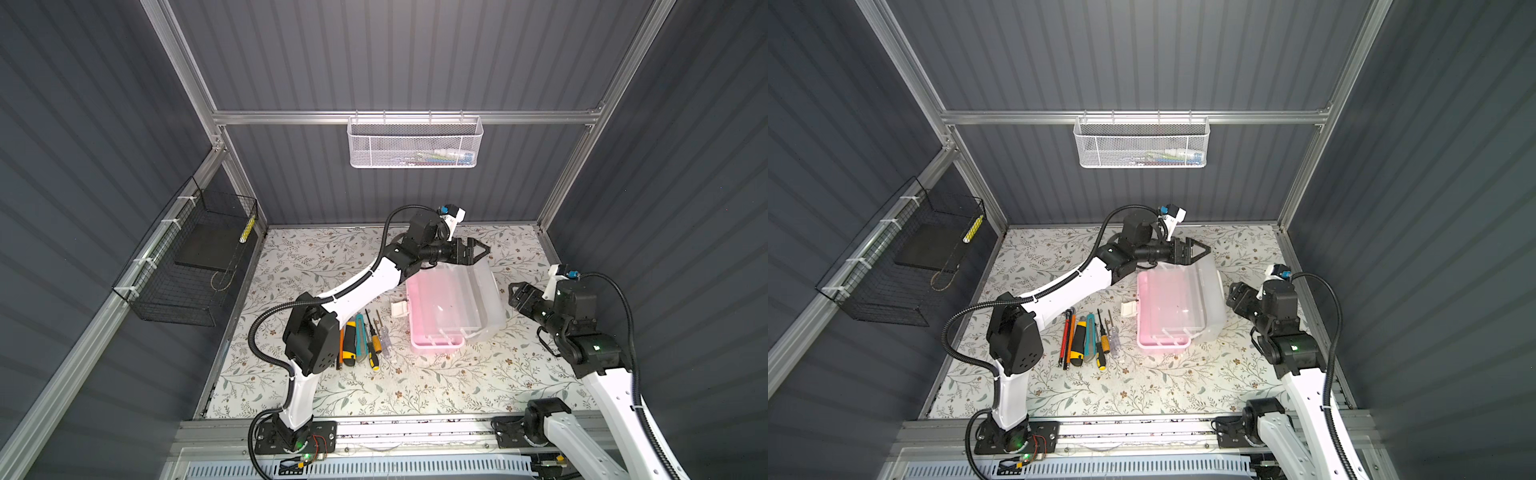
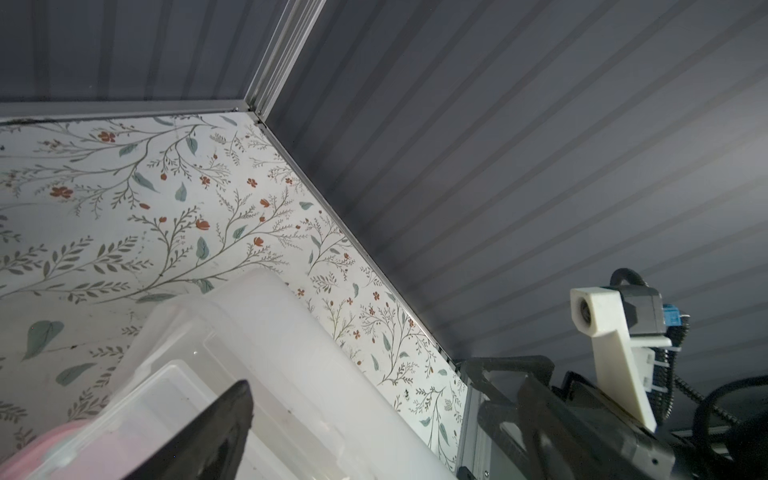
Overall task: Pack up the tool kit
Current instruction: 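Swing the lid open with the right gripper away from the left gripper, then lower the left gripper onto the red hex key while the right gripper holds the lid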
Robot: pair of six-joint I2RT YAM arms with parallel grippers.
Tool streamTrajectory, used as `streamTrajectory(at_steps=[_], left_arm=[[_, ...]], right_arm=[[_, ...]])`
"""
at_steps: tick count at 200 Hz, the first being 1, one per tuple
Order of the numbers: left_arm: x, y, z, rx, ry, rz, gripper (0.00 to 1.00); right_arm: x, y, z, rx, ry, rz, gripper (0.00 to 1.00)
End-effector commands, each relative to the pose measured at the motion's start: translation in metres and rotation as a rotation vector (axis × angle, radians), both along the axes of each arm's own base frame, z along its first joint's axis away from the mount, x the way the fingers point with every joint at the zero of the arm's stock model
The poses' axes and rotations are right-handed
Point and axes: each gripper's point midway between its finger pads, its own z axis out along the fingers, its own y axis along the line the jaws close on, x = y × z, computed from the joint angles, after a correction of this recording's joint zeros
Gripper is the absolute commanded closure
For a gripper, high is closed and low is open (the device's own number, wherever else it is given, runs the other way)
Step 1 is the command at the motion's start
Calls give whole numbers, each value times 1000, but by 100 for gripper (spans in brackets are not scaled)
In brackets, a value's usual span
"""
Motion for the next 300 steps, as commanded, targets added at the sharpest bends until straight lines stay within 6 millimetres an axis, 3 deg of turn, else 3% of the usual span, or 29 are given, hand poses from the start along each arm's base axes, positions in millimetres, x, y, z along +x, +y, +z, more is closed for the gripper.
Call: streamTrajectory(at_steps=[1, 18, 54, 74, 96, 126, 129, 138, 171, 207, 241, 245, 257, 300], left_arm=[[4, 6, -9, 47, -23, 12, 1], [9, 23, -11, 72, -35, 60, 1], [25, 74, -42, 151, 6, 191, 1], [39, 105, -57, 203, 6, 304, 1], [36, 119, -67, 261, -4, 320, 1], [34, 156, -76, 365, -17, 410, 1], [30, 163, -90, 398, 2, 418, 1], [26, 178, -99, 442, 9, 447, 1], [10, 228, -115, 591, 2, 566, 1], [-9, 287, -132, 745, 47, 703, 4], [-31, 328, -150, 845, 120, 786, 23], [-33, 331, -152, 856, 127, 792, 26], [-40, 342, -161, 887, 152, 813, 34], [-63, 369, -197, 928, 277, 839, 46]], right_arm=[[-4, 2, 8, -15, 0, 28, 21], [-3, 9, 15, -11, -2, 73, 22], [0, 36, 27, -1, -7, 199, 24], [7, 54, 20, -18, 14, 259, 25], [12, 72, 14, -22, 44, 320, 27], [14, 95, 8, -60, 85, 377, 28], [14, 97, 7, -66, 90, 384, 28], [14, 102, 3, -95, 105, 394, 28], [16, 106, -10, -171, 157, 391, 28], [14, 125, -19, -126, 178, 439, 28], [14, 145, -25, -104, 181, 486, 29], [17, 149, -35, -107, 210, 491, 29], [17, 157, -41, -101, 221, 513, 30], [19, 183, -59, -66, 260, 571, 30]])
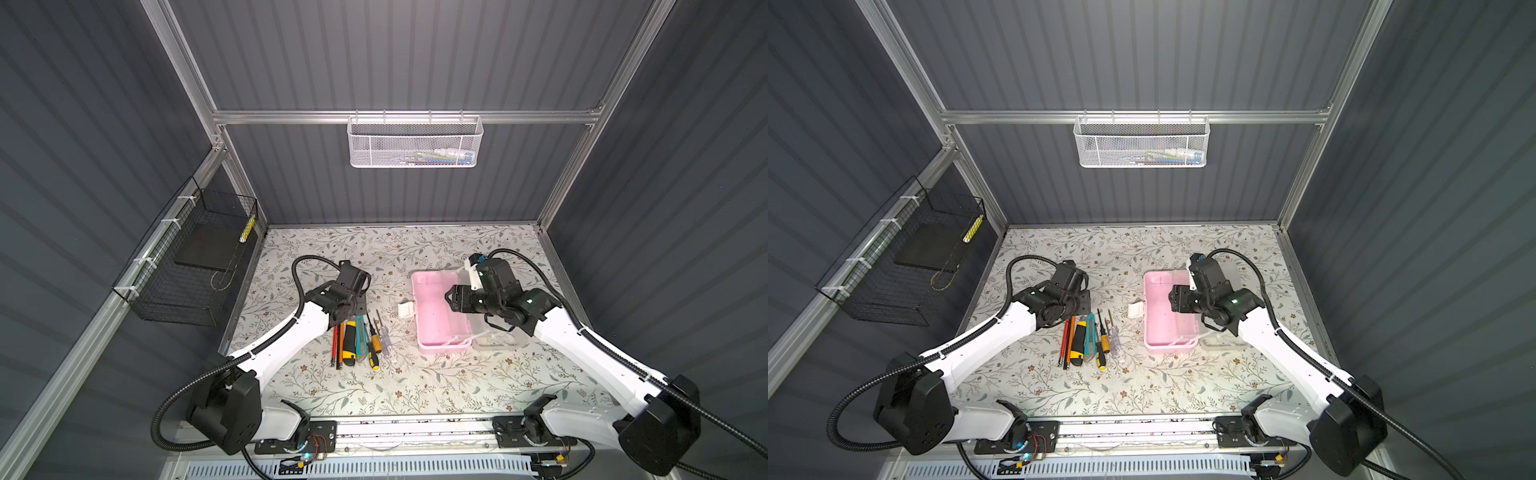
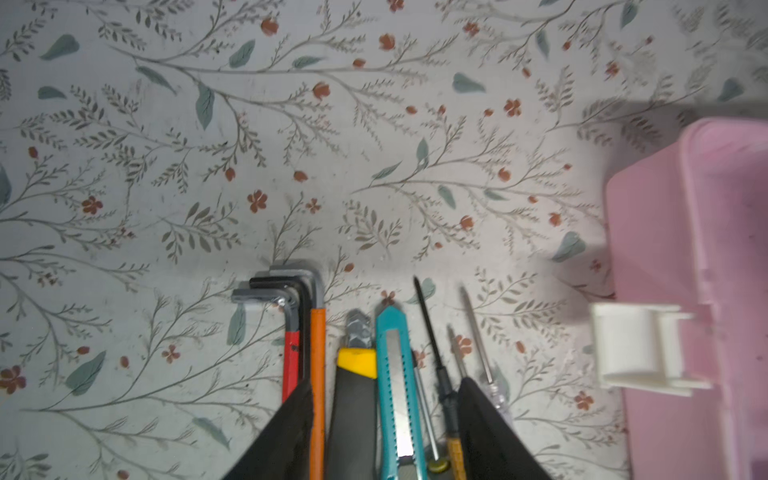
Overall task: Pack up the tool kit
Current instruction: 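Lower the left gripper onto the red hex key while the right gripper holds the lid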
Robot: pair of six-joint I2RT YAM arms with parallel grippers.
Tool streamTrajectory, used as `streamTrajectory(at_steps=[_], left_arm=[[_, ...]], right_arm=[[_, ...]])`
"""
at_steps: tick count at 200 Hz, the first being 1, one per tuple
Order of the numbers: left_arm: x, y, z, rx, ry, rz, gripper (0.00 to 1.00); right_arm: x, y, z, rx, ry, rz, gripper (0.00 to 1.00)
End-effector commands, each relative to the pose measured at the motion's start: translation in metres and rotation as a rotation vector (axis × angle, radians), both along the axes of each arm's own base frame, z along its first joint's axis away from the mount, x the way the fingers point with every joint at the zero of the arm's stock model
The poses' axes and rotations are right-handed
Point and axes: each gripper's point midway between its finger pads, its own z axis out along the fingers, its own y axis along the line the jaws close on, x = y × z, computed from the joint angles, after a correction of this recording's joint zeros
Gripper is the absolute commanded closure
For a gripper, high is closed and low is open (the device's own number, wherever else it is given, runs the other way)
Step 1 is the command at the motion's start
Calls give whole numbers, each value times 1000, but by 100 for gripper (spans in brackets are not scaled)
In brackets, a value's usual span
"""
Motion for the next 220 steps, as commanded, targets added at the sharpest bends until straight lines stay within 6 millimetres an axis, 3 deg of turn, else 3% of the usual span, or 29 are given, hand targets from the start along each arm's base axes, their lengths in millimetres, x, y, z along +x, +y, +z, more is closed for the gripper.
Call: streamTrajectory(at_steps=[1, 44, 64, 87, 220], left_arm=[[-19, 24, -19, 28, 76, 71, 46], [-29, 57, -45, -42, 126, 169, 61], [-29, 62, -58, -57, 154, 176, 68], [-29, 61, -75, -88, 193, 175, 68], [-26, 67, -101, -53, 232, 195, 68]], right_arm=[[0, 16, -5, 44, 13, 29, 30], [0, 25, -21, 56, 54, 38, 31], [0, 25, -25, 55, 59, 32, 31], [0, 27, -31, 48, 79, 34, 30], [4, 30, -43, 55, 93, 25, 30]])
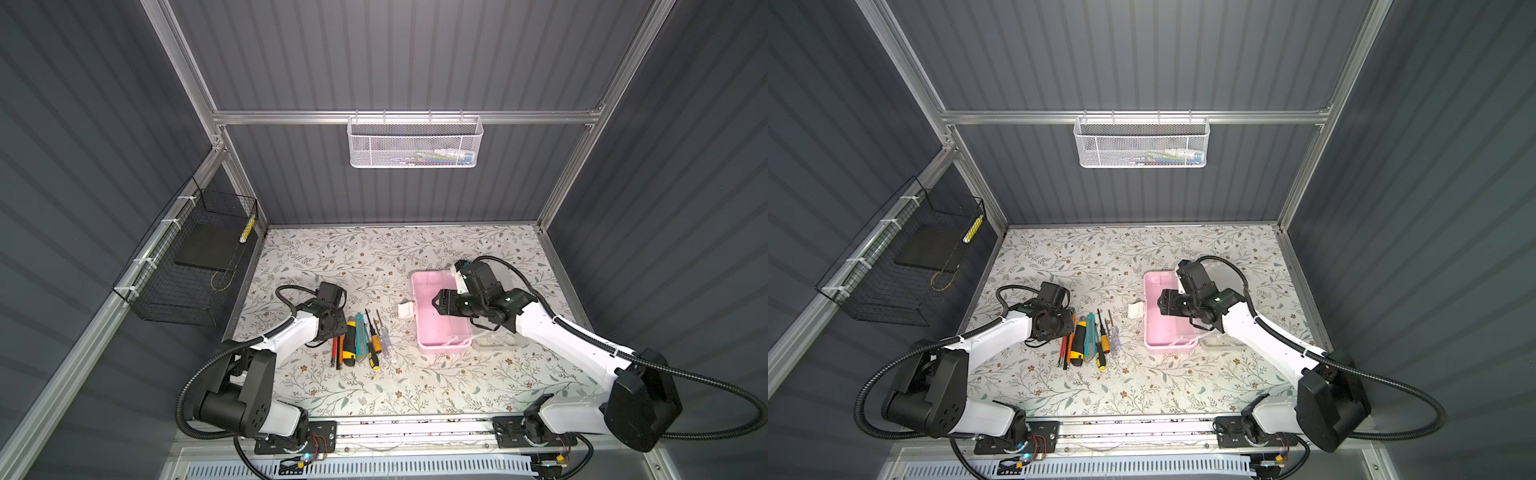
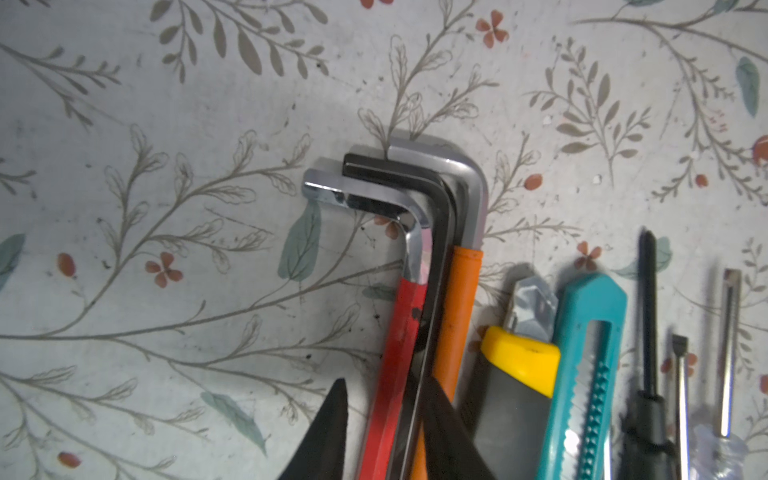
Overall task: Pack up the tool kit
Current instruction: 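Lower the left gripper onto the red hex key while the right gripper holds the lid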
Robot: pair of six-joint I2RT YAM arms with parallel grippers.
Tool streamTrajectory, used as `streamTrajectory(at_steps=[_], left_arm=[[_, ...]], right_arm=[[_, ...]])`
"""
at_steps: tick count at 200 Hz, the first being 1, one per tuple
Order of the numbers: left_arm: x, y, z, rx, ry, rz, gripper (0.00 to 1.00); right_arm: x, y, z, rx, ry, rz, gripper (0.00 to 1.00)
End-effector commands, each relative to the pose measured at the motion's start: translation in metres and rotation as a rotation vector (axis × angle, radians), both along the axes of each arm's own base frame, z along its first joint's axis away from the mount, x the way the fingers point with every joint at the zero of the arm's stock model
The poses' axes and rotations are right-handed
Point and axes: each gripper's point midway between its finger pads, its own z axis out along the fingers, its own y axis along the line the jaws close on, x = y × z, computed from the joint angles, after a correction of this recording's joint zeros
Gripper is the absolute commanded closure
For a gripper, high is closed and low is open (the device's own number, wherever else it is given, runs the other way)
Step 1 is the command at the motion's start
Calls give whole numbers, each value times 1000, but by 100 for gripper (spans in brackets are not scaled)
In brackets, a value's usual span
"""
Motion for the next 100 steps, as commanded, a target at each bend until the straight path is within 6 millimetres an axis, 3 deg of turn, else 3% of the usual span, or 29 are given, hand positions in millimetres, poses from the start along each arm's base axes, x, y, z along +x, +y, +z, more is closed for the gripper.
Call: streamTrajectory(at_steps=[1, 100], left_arm=[[-2, 4, -7, 14, 16, 3, 68], [-4, 9, -14, 42, 47, 14, 72]], right_arm=[[-1, 2, -6, 2, 10, 4, 30], [2, 6, -21, -6, 40, 10, 29]])
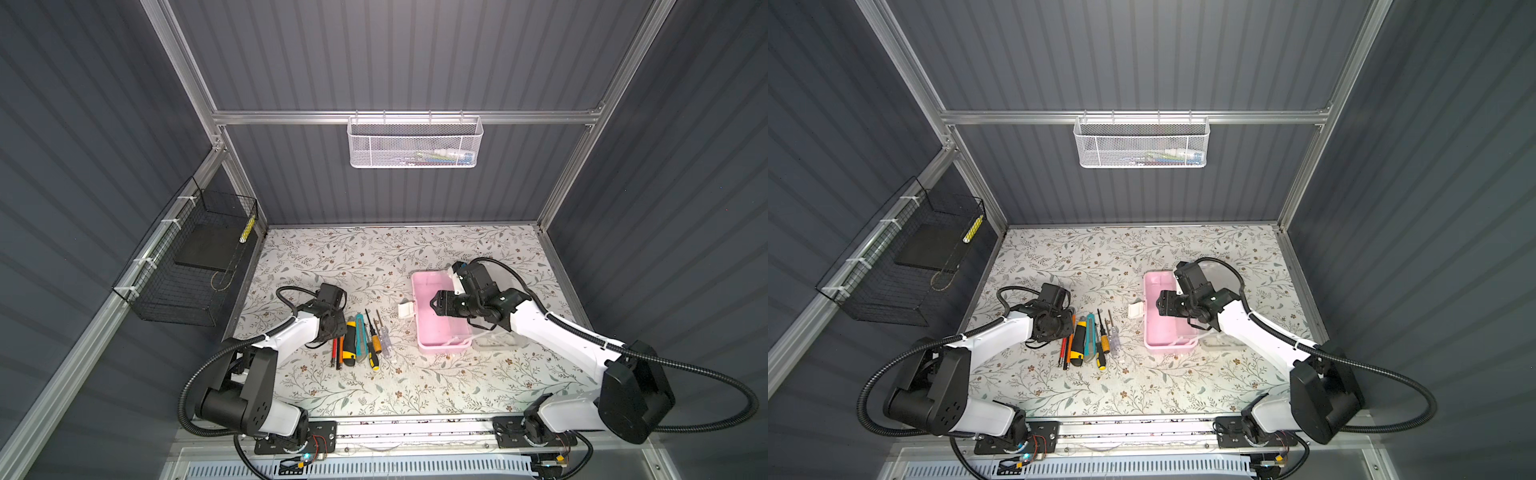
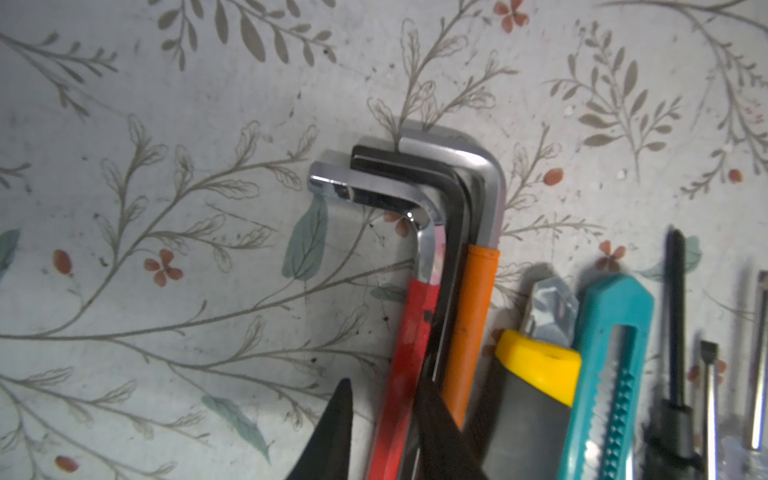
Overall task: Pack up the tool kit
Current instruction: 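Lower the left gripper onto the red hex key while the right gripper holds the lid, then lift the red hex key with the left gripper and lower it into the pink box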
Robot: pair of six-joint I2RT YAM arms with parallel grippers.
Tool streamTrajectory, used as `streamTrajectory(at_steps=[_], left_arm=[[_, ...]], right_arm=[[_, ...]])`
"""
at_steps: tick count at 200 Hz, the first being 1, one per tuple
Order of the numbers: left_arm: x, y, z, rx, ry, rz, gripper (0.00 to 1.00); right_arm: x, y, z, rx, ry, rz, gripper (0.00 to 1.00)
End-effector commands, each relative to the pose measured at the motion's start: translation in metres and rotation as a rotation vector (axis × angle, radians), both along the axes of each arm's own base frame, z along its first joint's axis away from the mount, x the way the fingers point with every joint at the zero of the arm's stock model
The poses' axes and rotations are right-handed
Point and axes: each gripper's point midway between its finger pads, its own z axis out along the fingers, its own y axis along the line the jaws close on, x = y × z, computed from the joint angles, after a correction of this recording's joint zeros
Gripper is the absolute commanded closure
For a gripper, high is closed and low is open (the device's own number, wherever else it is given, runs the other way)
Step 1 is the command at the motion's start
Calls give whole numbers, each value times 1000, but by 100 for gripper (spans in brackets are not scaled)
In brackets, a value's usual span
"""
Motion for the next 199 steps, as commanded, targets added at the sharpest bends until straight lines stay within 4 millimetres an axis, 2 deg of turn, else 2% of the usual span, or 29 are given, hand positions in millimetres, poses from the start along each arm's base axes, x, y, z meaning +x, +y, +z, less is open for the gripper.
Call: streamTrajectory(at_steps=[1, 32, 59, 96, 129, 147, 158, 199], left_arm=[[-2, 6, -7, 22, 31, 9, 72], [0, 4, -13, 31, 57, 4, 74], [0, 5, -16, 38, 73, 4, 80], [0, 6, -19, 50, 96, 9, 100], [2, 11, -13, 80, 84, 17, 100], [8, 13, 7, 91, 37, 12, 100], [13, 8, 27, 60, -11, 3, 100], [30, -29, 124, -110, -226, -41, 100]], right_arm=[[-2, 3, -6, 4, 15, 8, 29], [-2, 3, -8, 5, 20, 10, 29], [-1, 2, -8, 6, 15, 8, 29], [0, 1, -8, 6, 12, 6, 29], [1, 2, -8, 13, 13, 6, 29], [1, 4, -4, 31, 10, 9, 29], [0, 5, -1, 43, 6, 13, 29], [3, 3, 25, 117, -35, -8, 29]])
